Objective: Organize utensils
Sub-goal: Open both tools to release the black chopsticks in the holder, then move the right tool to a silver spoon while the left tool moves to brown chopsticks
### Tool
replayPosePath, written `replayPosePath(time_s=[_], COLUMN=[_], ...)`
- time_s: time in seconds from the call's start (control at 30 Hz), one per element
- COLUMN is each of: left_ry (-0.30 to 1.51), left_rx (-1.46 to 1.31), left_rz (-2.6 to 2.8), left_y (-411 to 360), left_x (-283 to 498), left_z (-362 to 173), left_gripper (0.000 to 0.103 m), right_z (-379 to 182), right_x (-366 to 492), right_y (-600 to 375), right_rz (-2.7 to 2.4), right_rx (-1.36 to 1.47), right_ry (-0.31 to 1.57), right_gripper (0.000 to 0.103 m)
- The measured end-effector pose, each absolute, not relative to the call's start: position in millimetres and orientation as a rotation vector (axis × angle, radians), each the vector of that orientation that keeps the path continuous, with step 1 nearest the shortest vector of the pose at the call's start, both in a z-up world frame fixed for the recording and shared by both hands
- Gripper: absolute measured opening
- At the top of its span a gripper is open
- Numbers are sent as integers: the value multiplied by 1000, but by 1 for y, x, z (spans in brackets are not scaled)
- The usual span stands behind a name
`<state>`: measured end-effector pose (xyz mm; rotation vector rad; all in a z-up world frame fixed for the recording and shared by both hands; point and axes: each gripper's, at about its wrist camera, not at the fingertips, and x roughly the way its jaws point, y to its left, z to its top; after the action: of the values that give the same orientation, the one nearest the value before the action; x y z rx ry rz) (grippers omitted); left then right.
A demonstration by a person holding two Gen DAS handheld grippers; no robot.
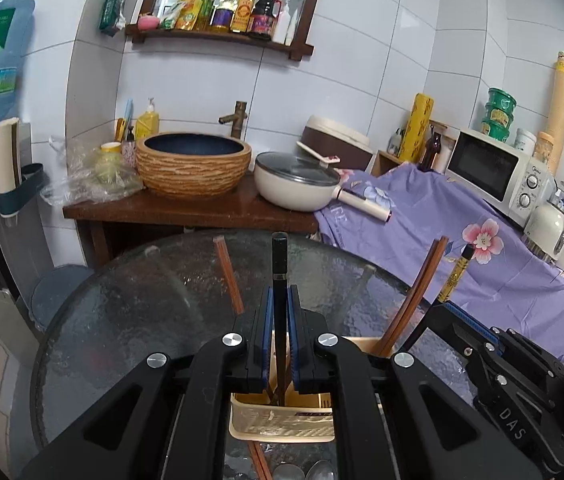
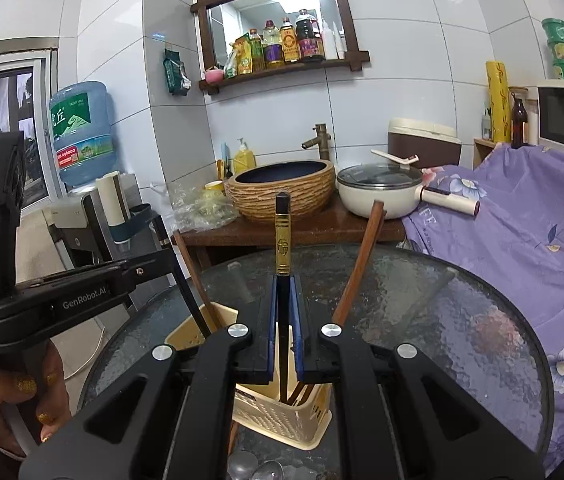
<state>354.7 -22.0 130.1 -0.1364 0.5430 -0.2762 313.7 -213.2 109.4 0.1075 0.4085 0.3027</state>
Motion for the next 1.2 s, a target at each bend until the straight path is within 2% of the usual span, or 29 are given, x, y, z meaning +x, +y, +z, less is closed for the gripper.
replayPosePath(time_s=[0.4, 0.43, 0.47, 0.5, 0.53, 0.57, 0.6, 0.67, 0.77, 0.93, 1.0, 1.2], left_ry=[575, 570, 562, 551, 542, 526, 509, 492, 479, 475, 497, 671], left_rx=[-103, -96, -89, -84, -81, -80, -82, -81, -83, -77, -71, -89], left_rz=[-276, -276, -274, -270, -269, -270, -270, -270, -269, -246, -234, -201], left_y=[-29, -29, -29, -28, -28, -26, -24, -21, -17, -6, -3, 14], left_x=[355, 354, 352, 348, 345, 340, 334, 324, 312, 290, 287, 292], left_z=[113, 114, 116, 117, 119, 121, 123, 126, 127, 115, 105, 47], left_gripper=[7, 11, 15, 25, 37, 42, 47, 51, 61, 77, 80, 81], right_z=[101, 101, 102, 103, 104, 105, 106, 106, 103, 84, 68, 6], right_x=[316, 313, 310, 307, 302, 296, 291, 281, 262, 239, 236, 246], right_y=[-218, -219, -219, -219, -219, -220, -219, -218, -218, -209, -207, -210], right_rz=[289, 283, 277, 277, 276, 271, 266, 260, 276, 284, 292, 281], right_rx=[105, 99, 90, 85, 82, 82, 76, 60, 61, 12, 14, 75], right_ry=[411, 400, 388, 379, 365, 341, 328, 316, 309, 353, 412, 646], right_gripper=[9, 10, 19, 38, 47, 51, 51, 51, 51, 52, 56, 56])
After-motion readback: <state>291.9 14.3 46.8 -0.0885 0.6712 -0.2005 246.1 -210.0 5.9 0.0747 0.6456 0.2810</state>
